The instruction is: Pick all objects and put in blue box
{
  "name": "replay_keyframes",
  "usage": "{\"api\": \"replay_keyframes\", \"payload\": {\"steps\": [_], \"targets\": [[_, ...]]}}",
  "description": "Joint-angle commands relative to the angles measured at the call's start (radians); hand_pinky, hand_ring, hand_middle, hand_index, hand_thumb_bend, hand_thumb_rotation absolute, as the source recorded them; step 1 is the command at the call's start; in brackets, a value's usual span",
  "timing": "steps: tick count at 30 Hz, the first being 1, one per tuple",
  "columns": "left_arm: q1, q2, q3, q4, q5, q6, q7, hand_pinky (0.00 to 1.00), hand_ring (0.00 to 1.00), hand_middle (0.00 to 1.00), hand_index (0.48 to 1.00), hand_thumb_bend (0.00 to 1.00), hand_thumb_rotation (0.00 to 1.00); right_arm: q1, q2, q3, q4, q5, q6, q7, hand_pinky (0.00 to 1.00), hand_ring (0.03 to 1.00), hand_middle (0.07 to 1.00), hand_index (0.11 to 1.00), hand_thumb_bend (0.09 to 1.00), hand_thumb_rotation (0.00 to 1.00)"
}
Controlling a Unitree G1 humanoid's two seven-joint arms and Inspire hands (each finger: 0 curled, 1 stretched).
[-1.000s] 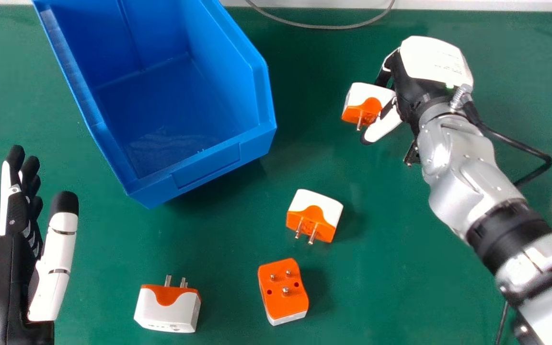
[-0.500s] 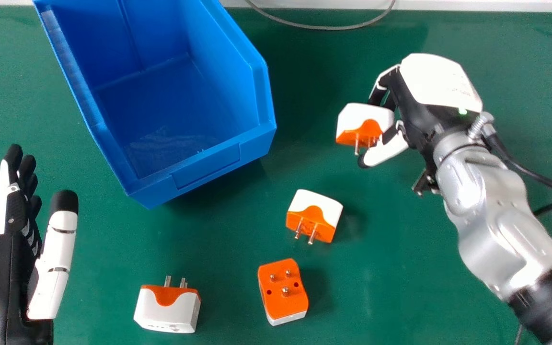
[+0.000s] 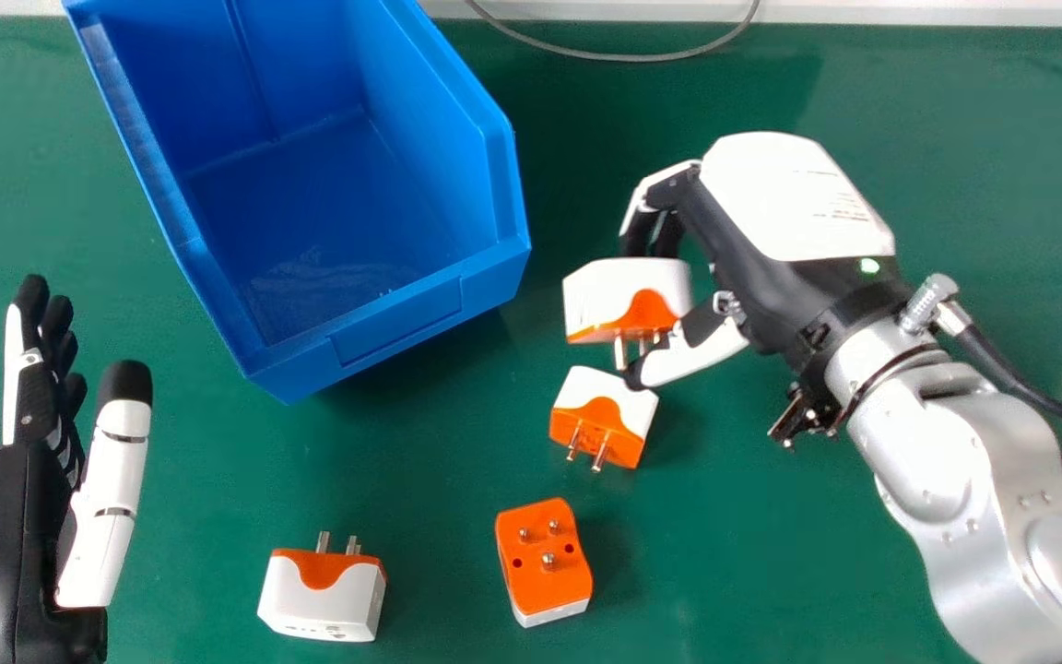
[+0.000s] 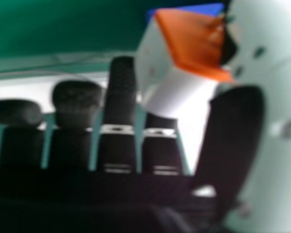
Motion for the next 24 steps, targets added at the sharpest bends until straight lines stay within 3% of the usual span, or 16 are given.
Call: {"api": "replay_keyframes", "payload": {"steps": [1,11,14,15,18,20,22,24], "targets": [[-0.001,0.012,0.008,-0.015,0.001,-0.009,0.001,1.0,1.0,1.0,1.0,0.46,0.97,-0.002,0.012,-0.021,-0.066,-0.009,-0.019,0.019,0.05,0.099,0.418,0.487,0.51,0.0],[-0.001,0.014,0.01,-0.026,0.008,0.01,0.005,1.0,1.0,1.0,1.0,0.47,0.97,-0.04,0.087,0.001,-0.113,-0.026,-0.041,0.084,0.05,0.101,0.421,0.487,0.509,0.0],[-0.007,0.019,0.01,-0.015,0.006,-0.003,0.002,1.0,1.0,1.0,1.0,0.47,0.97,-0.063,0.11,0.013,-0.107,-0.04,-0.057,0.091,0.06,0.102,0.422,0.487,0.509,0.0],[-0.007,0.02,0.01,-0.016,0.012,-0.001,0.004,1.0,1.0,1.0,1.0,0.46,0.97,-0.073,0.116,0.018,-0.102,-0.046,-0.064,0.093,0.06,0.103,0.423,0.487,0.509,0.0],[-0.01,0.024,0.009,-0.008,0.002,-0.009,-0.003,1.0,1.0,1.0,1.0,0.45,0.97,-0.104,0.141,0.031,-0.088,-0.06,-0.07,0.109,0.06,0.107,0.423,0.489,0.509,0.0],[-0.013,0.025,0.008,-0.001,-0.004,-0.02,-0.007,1.0,1.0,1.0,1.0,0.45,0.96,-0.123,0.16,0.037,-0.077,-0.066,-0.068,0.117,0.06,0.109,0.375,0.485,0.503,0.03],[-0.015,0.026,0.009,0.006,-0.001,-0.028,-0.006,1.0,1.0,1.0,1.0,0.44,0.95,-0.141,0.178,0.044,-0.067,-0.07,-0.061,0.126,0.08,0.131,0.302,0.479,0.493,0.08],[-0.017,0.019,0.01,0.01,0.008,-0.032,0.007,1.0,1.0,1.0,1.0,0.44,0.95,-0.157,0.198,0.048,-0.053,-0.071,-0.06,0.128,0.08,0.139,0.289,0.477,0.49,0.09]]}}
